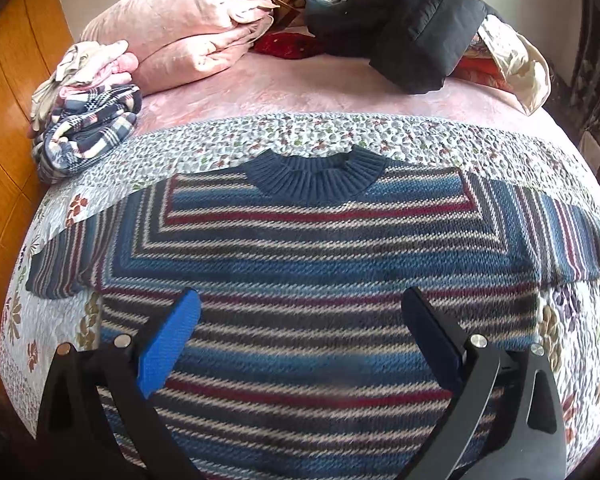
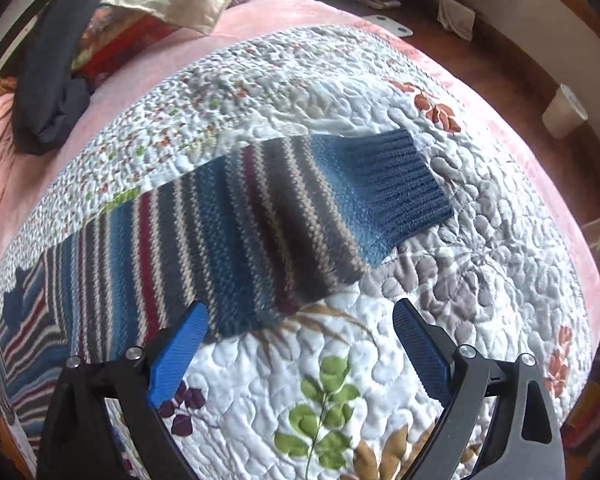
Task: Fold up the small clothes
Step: 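Grasp the ribbed cuff of a sweater sleeve with the right tool, then fold the held sleeve across the sweater body and open the right tool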
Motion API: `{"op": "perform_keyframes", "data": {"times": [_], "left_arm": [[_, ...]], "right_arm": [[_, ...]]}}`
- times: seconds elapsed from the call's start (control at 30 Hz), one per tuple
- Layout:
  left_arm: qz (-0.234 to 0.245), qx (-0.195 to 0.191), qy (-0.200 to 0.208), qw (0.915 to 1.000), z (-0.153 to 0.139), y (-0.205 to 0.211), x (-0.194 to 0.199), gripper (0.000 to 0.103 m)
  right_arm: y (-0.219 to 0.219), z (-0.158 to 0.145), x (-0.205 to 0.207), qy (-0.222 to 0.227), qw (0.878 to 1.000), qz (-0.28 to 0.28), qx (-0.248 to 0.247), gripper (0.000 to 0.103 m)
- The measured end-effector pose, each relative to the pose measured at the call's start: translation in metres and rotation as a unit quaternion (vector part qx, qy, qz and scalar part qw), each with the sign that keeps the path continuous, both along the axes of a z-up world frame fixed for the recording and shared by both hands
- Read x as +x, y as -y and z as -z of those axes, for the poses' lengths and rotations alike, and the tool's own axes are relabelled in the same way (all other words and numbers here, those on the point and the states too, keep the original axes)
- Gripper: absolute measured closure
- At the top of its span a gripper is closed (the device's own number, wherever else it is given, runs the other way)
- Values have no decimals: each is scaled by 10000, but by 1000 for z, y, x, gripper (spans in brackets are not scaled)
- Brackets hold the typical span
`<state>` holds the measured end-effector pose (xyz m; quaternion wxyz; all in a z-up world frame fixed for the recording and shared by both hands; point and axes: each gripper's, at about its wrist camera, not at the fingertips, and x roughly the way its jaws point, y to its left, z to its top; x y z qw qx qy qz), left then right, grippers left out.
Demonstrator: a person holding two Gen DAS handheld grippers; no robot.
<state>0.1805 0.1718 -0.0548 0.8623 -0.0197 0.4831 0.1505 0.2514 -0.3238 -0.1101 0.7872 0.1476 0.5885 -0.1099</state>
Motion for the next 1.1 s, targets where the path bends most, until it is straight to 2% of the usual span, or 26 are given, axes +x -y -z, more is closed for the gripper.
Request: {"op": "perform_keyframes", "data": {"times": [0.13, 0.27, 0.37, 0.47, 0.5, 0.53, 0.7, 0.83, 1.1], "left_arm": [[68, 66, -24, 10000, 12, 15, 23, 3], [158, 163, -96, 9997, 23, 20, 30, 3], [136, 154, -148, 9997, 29, 18, 29, 3], [79, 131, -202, 9997, 33, 12, 25, 3], [66, 123, -216, 9997, 34, 10, 24, 3], [55, 119, -231, 9996, 34, 8, 23, 3], [-51, 63, -281, 9996, 35, -9, 17, 3], [-136, -2, -343, 9993, 36, -25, 14, 3], [-159, -204, -347, 9991, 34, -45, 4, 3]], "right_arm": [[26, 30, 20, -182, 9996, 219, 63, 11], [35, 48, 26, -283, 9989, 280, 240, 19], [34, 47, 23, -146, 9994, 237, 195, 32], [34, 40, 18, 72, 9996, 123, 230, 63], [35, 37, 16, 189, 9986, 71, 494, 87], [36, 34, 14, 295, 9964, 88, 796, 89], [29, 13, -1, 533, 9962, -74, 683, 90], [10, -7, -6, 782, 9929, -280, 848, 90], [-90, -40, -6, 1170, 9781, -1233, 1204, 90]]}}
